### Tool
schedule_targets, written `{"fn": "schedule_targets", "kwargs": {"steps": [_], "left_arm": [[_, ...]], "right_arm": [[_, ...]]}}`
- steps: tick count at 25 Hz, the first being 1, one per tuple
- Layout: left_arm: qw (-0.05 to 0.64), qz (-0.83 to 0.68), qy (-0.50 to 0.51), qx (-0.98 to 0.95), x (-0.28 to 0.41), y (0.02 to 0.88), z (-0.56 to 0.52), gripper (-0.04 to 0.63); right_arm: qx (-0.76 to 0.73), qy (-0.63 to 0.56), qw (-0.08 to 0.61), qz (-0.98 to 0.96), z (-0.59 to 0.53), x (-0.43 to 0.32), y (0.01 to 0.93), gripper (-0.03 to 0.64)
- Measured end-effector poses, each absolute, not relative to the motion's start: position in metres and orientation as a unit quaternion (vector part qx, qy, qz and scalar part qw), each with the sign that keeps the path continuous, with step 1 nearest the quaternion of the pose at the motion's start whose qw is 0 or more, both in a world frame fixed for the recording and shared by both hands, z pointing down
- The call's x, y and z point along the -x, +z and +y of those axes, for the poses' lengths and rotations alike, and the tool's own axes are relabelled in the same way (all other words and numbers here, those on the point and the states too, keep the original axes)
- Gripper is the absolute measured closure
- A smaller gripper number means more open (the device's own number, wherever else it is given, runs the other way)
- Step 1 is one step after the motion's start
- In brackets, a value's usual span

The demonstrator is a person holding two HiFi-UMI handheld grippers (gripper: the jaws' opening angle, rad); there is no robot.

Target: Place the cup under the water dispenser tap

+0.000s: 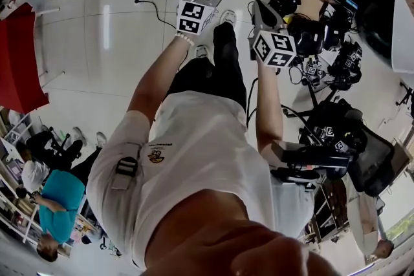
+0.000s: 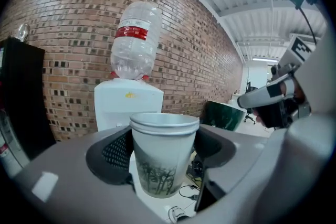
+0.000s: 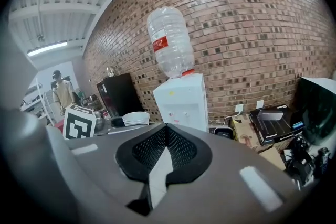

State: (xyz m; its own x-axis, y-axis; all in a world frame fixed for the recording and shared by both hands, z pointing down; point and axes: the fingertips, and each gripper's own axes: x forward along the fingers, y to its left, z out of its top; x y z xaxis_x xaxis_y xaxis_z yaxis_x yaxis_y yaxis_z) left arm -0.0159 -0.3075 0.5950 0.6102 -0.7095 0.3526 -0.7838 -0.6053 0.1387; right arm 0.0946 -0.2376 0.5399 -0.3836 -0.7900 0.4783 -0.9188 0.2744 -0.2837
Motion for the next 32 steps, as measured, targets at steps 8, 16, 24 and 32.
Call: {"fn": "schedule_targets", "kwargs": {"steps": [8,16,24,32], "left_arm": [[0.142,-0.432,0.148,-0.878,-0.006,0.673,-0.383,0.25],[0.137,-0.427,0.149,-0.881,-0.037,0.765,-0.442,0.25],[0.118,-0.429,0.15,-0.883,-0.052,0.832,-0.501,0.25],[0.103,-0.425,0.14,-0.888,-0.068,0.871,-0.54,0.25]], "right_arm": [[-0.531,0.274,0.14,-0.789,-0.307,-0.115,0.604,0.617],[-0.533,0.282,0.14,-0.785,-0.355,-0.131,0.68,0.617],[-0.537,0.295,0.135,-0.779,-0.369,-0.137,0.738,0.617],[-0.536,0.29,0.14,-0.78,-0.381,-0.139,0.755,0.617]]}}
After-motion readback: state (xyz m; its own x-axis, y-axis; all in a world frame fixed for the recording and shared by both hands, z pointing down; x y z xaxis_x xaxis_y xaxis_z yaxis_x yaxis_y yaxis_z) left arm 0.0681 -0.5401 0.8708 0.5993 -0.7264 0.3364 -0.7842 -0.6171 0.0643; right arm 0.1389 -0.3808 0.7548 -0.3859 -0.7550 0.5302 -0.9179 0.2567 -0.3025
